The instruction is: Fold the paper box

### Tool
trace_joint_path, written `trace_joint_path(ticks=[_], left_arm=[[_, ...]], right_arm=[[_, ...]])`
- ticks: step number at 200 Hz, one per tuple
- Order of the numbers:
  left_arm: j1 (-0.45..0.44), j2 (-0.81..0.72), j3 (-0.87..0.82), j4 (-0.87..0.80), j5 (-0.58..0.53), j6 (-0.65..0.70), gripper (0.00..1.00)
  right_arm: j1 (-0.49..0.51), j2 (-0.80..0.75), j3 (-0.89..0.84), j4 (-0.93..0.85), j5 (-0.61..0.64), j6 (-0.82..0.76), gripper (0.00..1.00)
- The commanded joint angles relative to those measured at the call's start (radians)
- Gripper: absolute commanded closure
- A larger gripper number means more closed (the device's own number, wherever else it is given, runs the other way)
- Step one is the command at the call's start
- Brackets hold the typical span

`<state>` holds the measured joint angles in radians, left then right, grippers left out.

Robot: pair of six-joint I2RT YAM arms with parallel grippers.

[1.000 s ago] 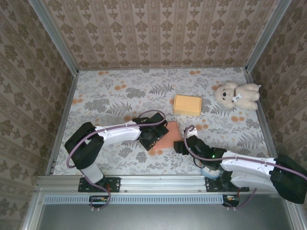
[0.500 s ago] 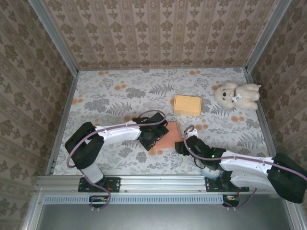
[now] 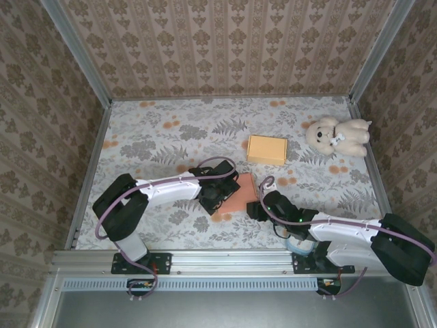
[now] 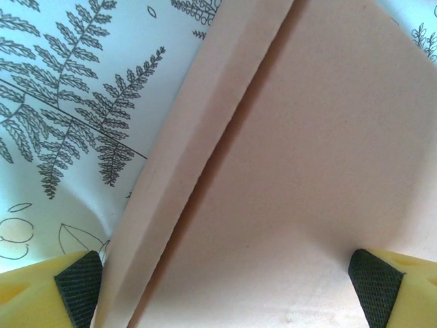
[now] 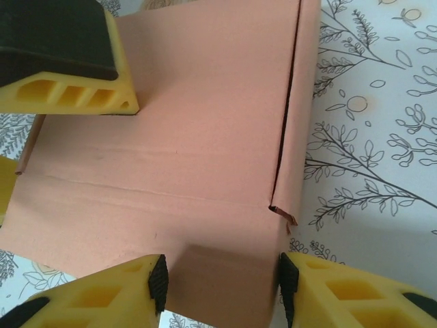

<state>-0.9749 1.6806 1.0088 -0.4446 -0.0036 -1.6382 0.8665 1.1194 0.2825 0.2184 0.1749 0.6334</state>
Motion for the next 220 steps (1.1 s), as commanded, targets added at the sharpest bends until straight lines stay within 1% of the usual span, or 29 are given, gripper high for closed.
trace_joint_path(ticks=[1,24,55,120,155,189,220], left_arm=[[0.004,0.026,0.009,-0.057,0.012,-0.018,0.03],[0.004,0.031,0.01,-0.056,0.015,-0.016,0.04],[0.004,0.036,0.013,-0.052,0.017,-0.017,0.04],[0.005,0.045,0.013,-0.049,0.02,-0.016,0.04],[0.007,0.047,0.013,-0.048,0.024,-0.014,0.04],[0.008,0.049,0.011,-0.045,0.024,-0.012,0.04],[0.007,0.053,0.01,-0.038,0.03,-0.012,0.05]], right_arm=[[-0.007,-0.017,-0.014,0.038,-0.05,0.014,0.52],[-0.009,-0.028,-0.014,0.031,-0.055,0.011,0.54],[-0.009,-0.03,-0.018,0.013,-0.012,-0.009,0.54],[-0.009,0.029,-0.026,0.065,-0.015,-0.017,0.55],[-0.01,0.036,-0.036,0.076,0.016,-0.032,0.57],[-0.01,0.048,-0.062,0.133,0.02,-0.048,0.57],[-0.01,0.107,-0.078,0.202,0.023,-0.067,0.57]])
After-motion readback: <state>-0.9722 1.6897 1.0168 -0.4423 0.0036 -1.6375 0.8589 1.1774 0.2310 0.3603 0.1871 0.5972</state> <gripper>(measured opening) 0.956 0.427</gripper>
